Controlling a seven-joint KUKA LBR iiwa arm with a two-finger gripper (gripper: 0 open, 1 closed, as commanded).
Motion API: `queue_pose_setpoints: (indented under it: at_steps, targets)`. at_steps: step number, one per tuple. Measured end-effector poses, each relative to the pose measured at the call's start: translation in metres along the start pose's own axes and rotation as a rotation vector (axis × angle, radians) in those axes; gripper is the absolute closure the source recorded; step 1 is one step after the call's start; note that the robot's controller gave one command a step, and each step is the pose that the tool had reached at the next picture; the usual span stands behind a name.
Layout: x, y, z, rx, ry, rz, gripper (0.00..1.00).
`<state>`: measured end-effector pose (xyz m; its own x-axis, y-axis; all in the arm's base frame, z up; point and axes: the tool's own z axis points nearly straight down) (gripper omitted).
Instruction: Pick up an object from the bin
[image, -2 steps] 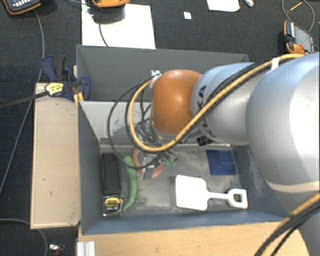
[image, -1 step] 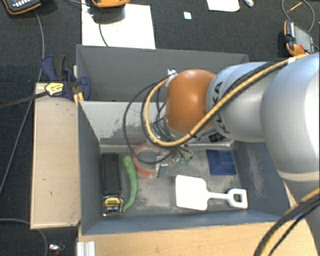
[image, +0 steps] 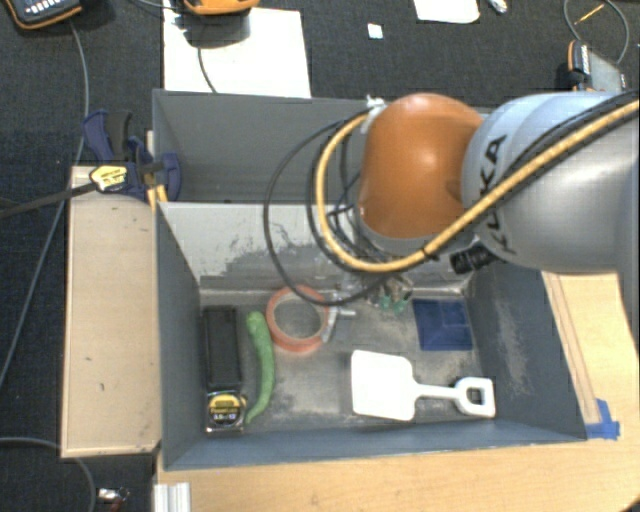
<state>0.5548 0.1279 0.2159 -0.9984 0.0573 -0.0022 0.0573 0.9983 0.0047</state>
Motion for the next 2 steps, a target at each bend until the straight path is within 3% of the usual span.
queue_pose_setpoints:
  at_steps: [1, 2]
  targets:
    - [-0.013, 0.007, 0.073, -0.001, -0.006, 0.06, 0.0]
    - [-0.011, 0.011, 0.098, 0.002, 0.002, 0.085, 0.0]
